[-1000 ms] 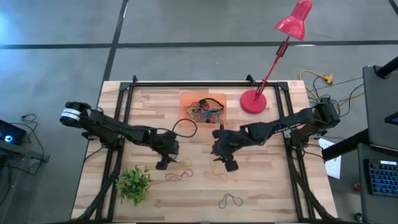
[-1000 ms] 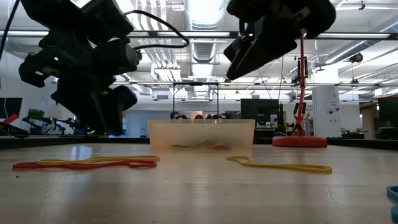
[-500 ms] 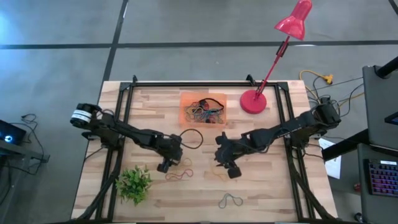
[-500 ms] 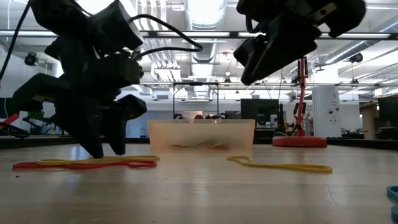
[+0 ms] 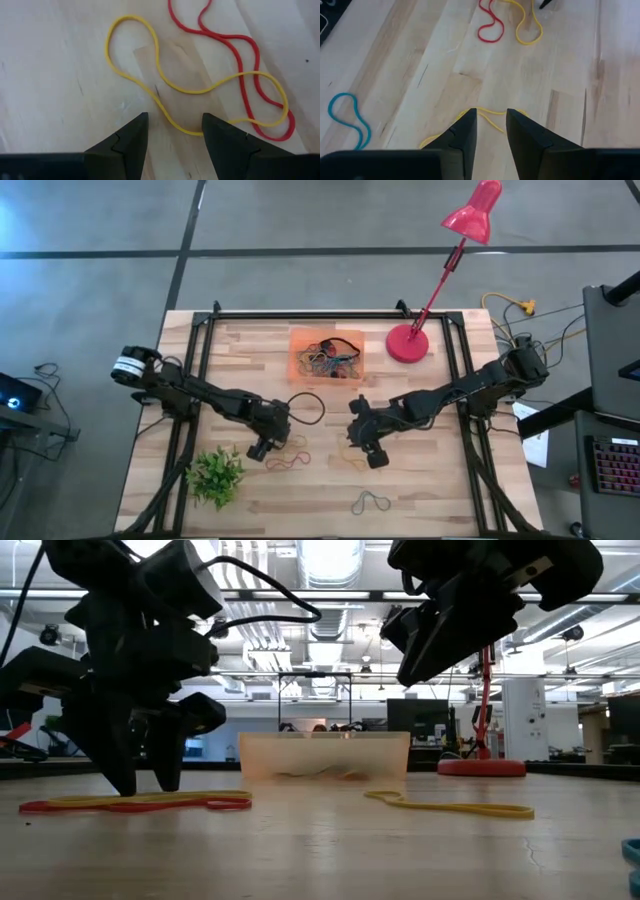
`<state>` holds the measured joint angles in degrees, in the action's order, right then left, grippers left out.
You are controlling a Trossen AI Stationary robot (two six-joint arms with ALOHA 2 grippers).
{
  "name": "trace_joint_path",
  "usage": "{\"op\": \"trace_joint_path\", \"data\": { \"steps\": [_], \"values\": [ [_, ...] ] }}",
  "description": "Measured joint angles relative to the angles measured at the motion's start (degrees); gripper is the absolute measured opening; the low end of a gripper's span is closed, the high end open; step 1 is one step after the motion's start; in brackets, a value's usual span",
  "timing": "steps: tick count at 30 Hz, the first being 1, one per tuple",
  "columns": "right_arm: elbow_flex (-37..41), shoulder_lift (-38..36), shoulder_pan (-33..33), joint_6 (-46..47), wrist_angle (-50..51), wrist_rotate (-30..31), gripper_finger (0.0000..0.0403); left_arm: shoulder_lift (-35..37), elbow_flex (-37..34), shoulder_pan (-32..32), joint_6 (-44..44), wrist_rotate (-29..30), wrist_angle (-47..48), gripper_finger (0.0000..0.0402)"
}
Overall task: Pick and place rubber bands into bin
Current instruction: Put the yellow rubber band into the orange bin
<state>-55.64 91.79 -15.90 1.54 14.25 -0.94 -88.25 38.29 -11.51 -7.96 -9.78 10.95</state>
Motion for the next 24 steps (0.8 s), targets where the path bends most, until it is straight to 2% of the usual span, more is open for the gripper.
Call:
{"op": "trace_joint_path", "data": {
  "steps": [8, 19, 24],
  "values": [
    [0.5, 0.0, 0.0, 0.0, -1.3, 1.2, 0.0079, -2.1, 0.4, -0.3, 1.4, -0.4, -2.3, 0.0171],
    [0.5, 0.0, 0.0, 0.3, -1.6, 1.2, 0.0082, -16.6, 8.3, -0.2, 1.6, 1.9, -2.9, 0.0171],
    [0.7, 0.0, 0.0, 0.4, -1.6, 1.2, 0.0077, -19.2, 12.0, 0.2, 1.6, 3.4, -1.8, 0.0171]
  ]
}}
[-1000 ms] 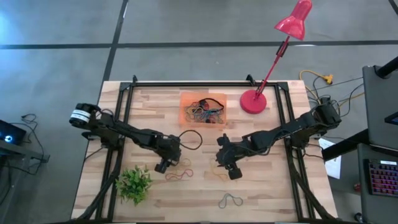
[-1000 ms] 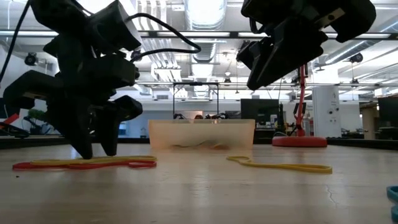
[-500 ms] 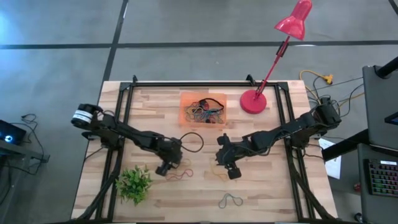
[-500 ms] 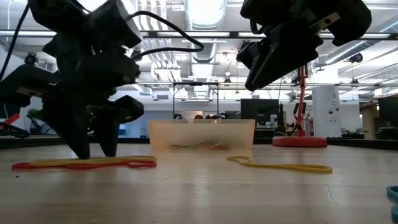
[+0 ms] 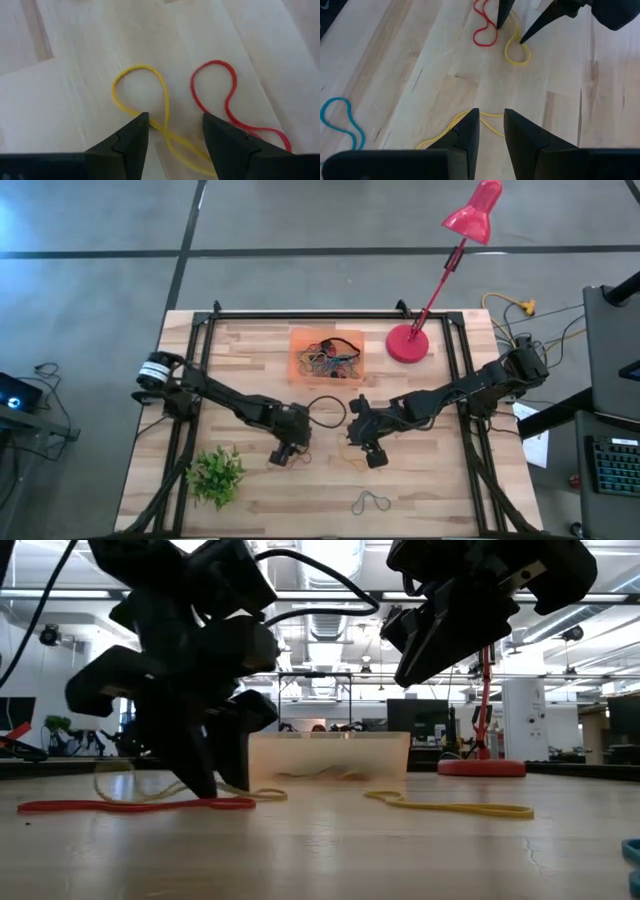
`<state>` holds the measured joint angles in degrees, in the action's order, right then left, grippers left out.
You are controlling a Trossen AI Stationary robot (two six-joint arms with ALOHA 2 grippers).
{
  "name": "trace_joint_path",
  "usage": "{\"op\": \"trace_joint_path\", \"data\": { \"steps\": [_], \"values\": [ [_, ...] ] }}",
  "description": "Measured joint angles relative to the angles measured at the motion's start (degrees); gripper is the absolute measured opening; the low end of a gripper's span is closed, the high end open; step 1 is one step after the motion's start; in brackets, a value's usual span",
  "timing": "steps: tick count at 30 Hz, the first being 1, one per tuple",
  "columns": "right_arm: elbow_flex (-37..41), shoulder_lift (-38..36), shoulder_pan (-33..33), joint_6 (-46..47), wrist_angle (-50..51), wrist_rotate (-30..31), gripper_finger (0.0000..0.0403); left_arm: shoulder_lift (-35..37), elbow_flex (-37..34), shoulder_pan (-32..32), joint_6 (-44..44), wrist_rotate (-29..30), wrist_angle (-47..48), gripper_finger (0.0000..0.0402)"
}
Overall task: Pick and place rubber bands into bin
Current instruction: Put the yellow rubber band into the orange bin
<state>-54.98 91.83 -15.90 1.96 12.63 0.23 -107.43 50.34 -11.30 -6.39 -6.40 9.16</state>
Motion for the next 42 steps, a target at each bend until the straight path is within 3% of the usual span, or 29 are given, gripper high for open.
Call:
{"op": "trace_joint_path", "data": {
  "steps": [8, 16, 24, 30, 36, 42],
  "values": [
    [0.0, 0.0, 0.0, 0.0, 0.1, 0.0, 0.0075, -0.2, 1.1, 1.5, 0.3, 1.4, -1.1, 0.0158],
    [0.0, 0.0, -0.1, 0.0, 0.4, 0.0, 0.0072, -0.2, 0.8, 1.7, 0.0, 2.6, -1.0, 0.0013],
    [0.0, -0.1, -0.1, 0.0, 0.4, 0.0, 0.0070, 0.8, 0.7, 1.8, -0.1, 4.0, -1.0, 0.0001],
    [0.1, -0.1, -0.1, 0.0, 0.4, 0.0, 0.0072, 6.1, 0.8, 1.8, -0.6, 4.6, -1.1, 0.0000],
    [0.1, -0.1, -0.1, -0.2, 0.5, 0.0, 0.0064, 13.1, 0.4, 2.0, -2.0, 11.0, 1.0, 0.0000],
    [0.3, -0.1, -0.1, -0.2, 0.5, 0.0, 0.0065, 18.3, 0.0, 1.9, -3.0, 13.0, 1.6, 0.0000]
  ]
}}
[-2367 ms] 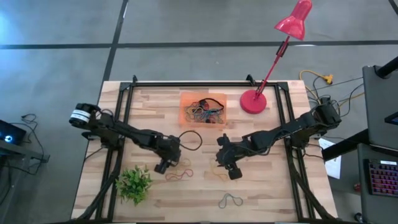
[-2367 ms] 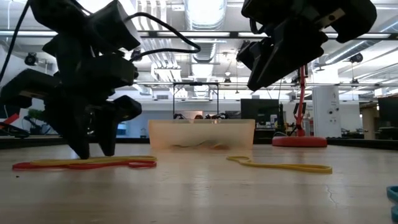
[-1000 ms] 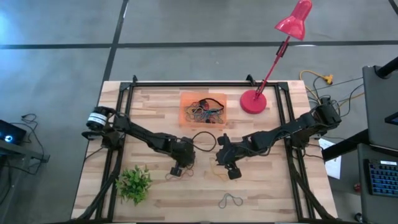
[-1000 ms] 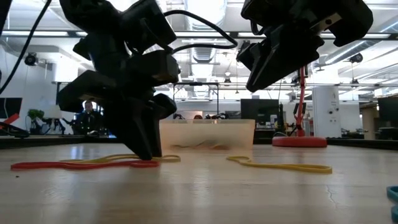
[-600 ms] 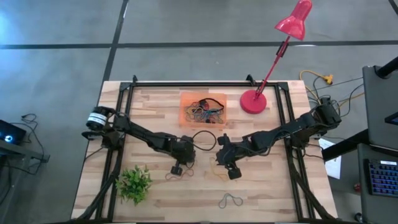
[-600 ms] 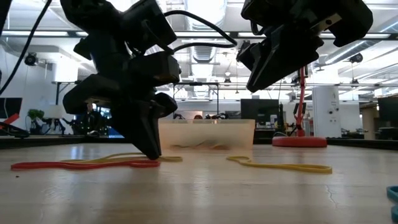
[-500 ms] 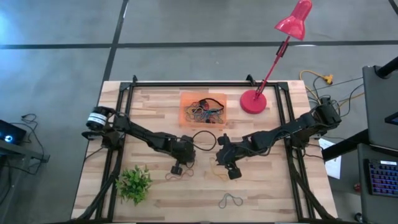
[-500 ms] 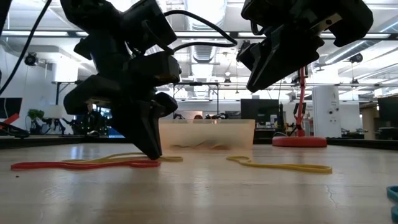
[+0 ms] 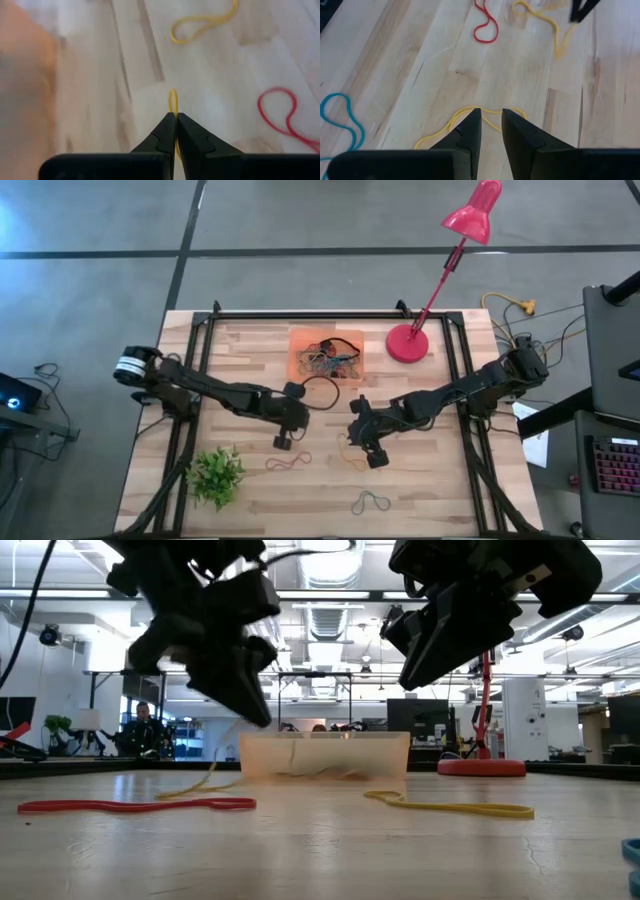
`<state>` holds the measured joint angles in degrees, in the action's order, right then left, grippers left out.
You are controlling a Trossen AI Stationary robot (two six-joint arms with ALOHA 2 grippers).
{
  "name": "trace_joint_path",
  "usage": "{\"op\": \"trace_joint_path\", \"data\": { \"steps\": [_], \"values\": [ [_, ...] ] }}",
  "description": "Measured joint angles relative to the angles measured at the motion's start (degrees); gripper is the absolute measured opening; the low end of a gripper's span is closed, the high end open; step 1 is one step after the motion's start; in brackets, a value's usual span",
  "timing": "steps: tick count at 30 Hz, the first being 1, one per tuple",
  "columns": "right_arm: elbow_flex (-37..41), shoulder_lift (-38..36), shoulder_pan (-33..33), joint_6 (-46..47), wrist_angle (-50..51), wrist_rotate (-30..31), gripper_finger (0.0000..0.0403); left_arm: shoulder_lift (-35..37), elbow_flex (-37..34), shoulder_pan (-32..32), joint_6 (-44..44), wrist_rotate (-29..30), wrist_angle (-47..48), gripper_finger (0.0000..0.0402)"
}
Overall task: Pick and place rubber bands into bin
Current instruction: Put the yellow rubber band into the orange bin
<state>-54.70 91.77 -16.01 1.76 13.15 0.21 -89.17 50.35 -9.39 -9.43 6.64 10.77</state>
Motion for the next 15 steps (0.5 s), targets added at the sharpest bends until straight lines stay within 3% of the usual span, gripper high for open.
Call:
{"op": "trace_joint_path", "data": {
  "steps": [15],
  "values": [
    [0.4, -0.2, 0.0, -0.2, -0.1, 0.0, 0.0059, 4.7, 0.6, -0.1, -5.2, 10.8, -3.1, 0.0000]
  ]
}}
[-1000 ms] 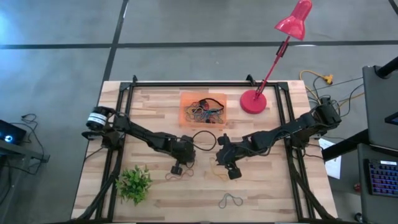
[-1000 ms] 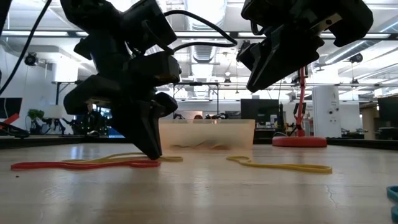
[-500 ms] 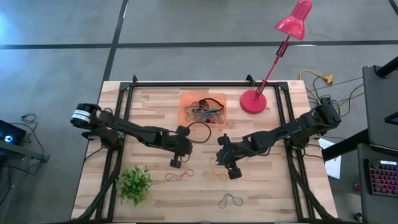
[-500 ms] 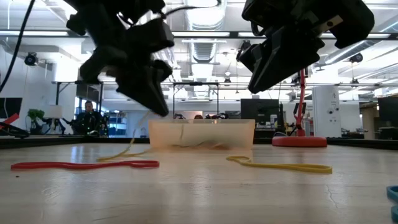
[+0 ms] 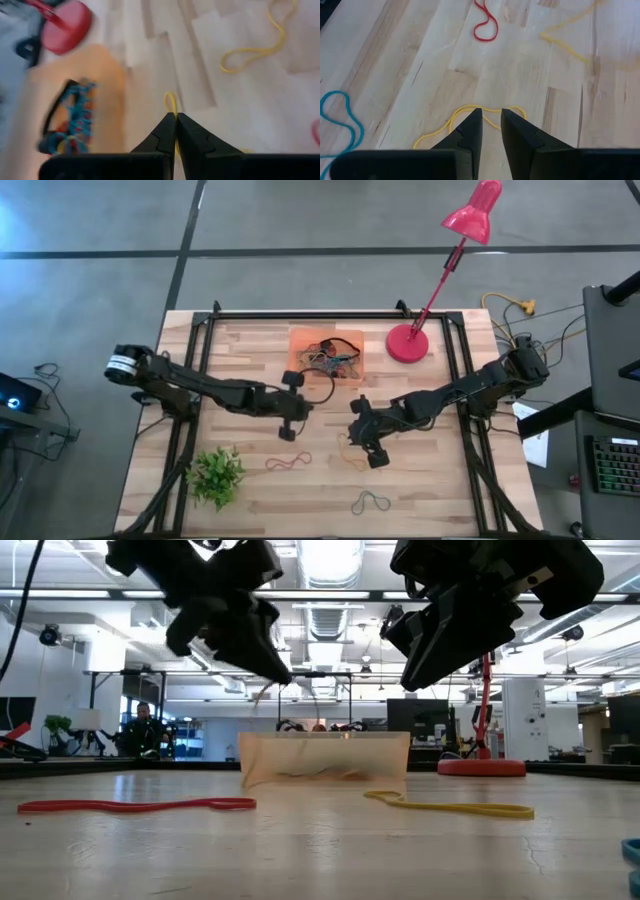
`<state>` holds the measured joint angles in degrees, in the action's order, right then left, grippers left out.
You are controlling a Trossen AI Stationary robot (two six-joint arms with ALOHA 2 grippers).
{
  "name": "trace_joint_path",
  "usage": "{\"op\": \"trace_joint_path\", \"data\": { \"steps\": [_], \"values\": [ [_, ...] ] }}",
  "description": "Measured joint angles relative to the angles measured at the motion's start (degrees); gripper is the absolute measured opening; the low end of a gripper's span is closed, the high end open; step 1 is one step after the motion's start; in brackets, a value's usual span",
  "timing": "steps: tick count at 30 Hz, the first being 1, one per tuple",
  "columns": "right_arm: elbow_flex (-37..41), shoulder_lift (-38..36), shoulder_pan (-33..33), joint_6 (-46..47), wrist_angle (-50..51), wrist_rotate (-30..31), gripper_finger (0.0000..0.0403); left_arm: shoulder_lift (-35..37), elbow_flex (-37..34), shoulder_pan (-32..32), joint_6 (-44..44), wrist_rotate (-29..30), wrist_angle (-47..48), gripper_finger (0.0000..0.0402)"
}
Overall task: Pick and place rubber bands into bin
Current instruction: Put the yellow rubber band into the orange bin
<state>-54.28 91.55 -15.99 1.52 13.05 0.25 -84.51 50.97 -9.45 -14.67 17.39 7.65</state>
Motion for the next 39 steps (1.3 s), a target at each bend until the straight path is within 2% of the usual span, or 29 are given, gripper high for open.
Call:
{"op": "trace_joint_path", "data": {
  "steps": [7, 16, 26, 31, 39],
  "values": [
    [0.1, 0.0, 0.0, -0.2, 0.0, 1.3, 0.0058, 0.3, 2.7, 0.3, -4.8, 6.8, -0.1, 0.0000],
    [0.1, 0.0, 0.0, -0.2, 0.0, 1.4, 0.0059, 0.3, 8.7, 4.6, -13.3, 9.1, -0.7, 0.0000],
    [0.2, 0.0, 0.0, -0.5, 0.0, 1.4, 0.0058, 0.3, 12.0, 15.1, -17.6, 9.0, -1.7, 0.0000],
    [0.2, 0.0, 0.0, -1.3, 0.0, 1.4, 0.0059, 0.3, 11.6, 20.4, -17.4, 5.5, -3.0, 0.0000],
    [0.3, 0.0, 0.0, -1.5, 0.0, 1.4, 0.0058, -2.2, 11.5, 23.0, -17.2, 2.5, -2.8, 0.0000]
  ]
}}
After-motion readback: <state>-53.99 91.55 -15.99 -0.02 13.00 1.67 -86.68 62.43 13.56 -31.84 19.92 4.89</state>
